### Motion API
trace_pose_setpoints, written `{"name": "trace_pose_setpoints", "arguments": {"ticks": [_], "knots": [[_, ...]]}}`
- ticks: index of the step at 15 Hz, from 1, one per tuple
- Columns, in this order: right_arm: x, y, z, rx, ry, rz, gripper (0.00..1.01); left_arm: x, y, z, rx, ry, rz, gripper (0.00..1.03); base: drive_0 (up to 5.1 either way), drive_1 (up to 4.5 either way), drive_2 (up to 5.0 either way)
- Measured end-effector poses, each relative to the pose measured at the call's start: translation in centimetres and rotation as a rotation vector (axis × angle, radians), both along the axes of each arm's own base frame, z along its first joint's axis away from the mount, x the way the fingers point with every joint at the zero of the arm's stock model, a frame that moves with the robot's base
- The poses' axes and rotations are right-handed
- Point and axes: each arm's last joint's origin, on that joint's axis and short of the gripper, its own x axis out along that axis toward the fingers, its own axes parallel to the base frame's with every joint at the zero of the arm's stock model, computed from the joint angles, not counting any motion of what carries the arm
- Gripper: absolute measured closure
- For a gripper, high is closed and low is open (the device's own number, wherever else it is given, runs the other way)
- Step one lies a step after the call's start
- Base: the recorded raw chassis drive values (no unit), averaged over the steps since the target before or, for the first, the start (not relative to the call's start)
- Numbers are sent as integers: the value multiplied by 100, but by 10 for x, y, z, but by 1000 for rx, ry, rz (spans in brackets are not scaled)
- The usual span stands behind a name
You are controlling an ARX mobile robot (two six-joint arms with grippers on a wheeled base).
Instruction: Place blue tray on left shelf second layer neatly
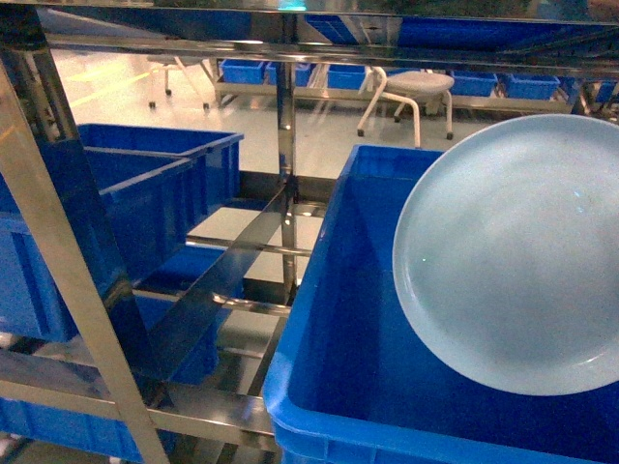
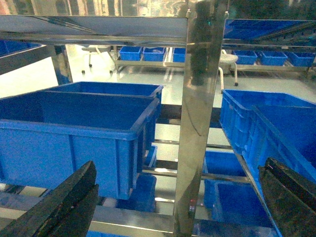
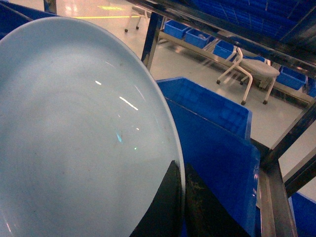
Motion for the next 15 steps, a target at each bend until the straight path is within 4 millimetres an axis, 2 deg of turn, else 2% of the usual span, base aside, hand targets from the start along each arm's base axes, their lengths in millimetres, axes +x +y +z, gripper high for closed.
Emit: {"name": "trace_pose_setpoints", "arguments": {"ticks": [4,8,9,10,12,15], "knots": [[13,-5,-9,-31,6,-4,99,0,0,0,0,0,0,5,0,0,0],[16,-1,-12,-40,9,2,99,0,0,0,0,0,0,5,0,0,0],[16,0,-12,-40,6,11,65,0,0,0,0,0,0,5,0,0,0],[10,5,-6,-40,3,12,24,0,0,0,0,0,0,5,0,0,0],[-2,15,3,-24,6,25,1,0,0,0,0,0,0,5,0,0,0],[-20,27,17,-6,-6,56,3,0,0,0,0,0,0,5,0,0,0]]}}
